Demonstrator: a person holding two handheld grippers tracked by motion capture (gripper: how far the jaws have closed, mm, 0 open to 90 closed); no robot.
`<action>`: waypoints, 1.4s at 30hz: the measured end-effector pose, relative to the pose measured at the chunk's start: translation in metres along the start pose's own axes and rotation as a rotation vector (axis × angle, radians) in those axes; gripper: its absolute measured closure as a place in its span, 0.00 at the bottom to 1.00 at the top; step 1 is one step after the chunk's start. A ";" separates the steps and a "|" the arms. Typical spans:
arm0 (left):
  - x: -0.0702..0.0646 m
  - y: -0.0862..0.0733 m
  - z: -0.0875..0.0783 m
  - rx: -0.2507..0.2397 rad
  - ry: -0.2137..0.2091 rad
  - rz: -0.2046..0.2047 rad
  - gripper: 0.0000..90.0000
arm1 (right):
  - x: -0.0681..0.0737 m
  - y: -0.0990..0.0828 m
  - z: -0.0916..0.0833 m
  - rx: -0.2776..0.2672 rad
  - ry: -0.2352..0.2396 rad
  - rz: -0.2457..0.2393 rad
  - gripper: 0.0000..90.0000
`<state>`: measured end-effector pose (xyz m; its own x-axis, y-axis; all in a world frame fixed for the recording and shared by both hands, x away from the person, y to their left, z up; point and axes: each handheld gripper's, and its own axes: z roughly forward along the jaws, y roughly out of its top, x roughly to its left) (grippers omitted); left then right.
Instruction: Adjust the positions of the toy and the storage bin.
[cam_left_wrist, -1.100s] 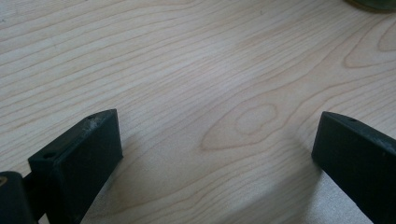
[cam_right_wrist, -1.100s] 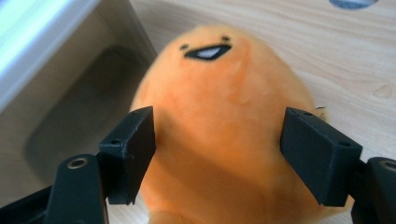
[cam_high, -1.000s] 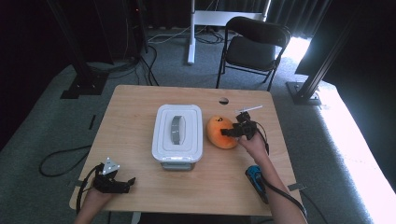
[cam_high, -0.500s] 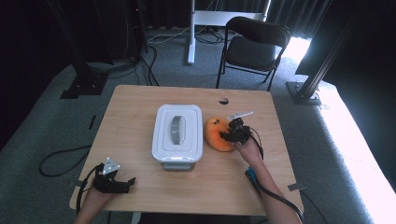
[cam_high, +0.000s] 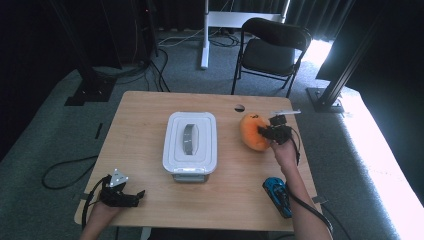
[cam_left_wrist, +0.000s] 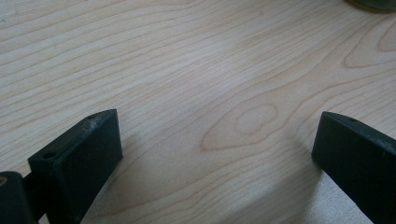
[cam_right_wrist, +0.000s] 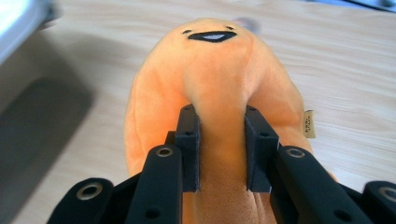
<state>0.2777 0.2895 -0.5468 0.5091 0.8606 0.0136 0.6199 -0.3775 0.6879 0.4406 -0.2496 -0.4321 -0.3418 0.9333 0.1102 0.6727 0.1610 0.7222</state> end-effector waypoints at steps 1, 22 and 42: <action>0.000 0.000 0.000 0.000 0.000 0.000 0.02 | -0.006 0.001 -0.002 0.001 -0.019 0.007 0.80; 0.000 0.000 0.000 0.000 0.000 0.000 0.02 | -0.076 -0.020 0.012 0.048 -0.170 0.132 0.55; 0.002 0.016 -0.002 -0.040 0.038 -0.019 0.02 | -0.020 -0.025 -0.029 -0.147 -0.002 -0.040 0.15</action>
<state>0.2869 0.2859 -0.5344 0.4740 0.8801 0.0275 0.6044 -0.3479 0.7167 0.4119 -0.2820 -0.4325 -0.3654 0.9276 0.0782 0.5550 0.1497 0.8182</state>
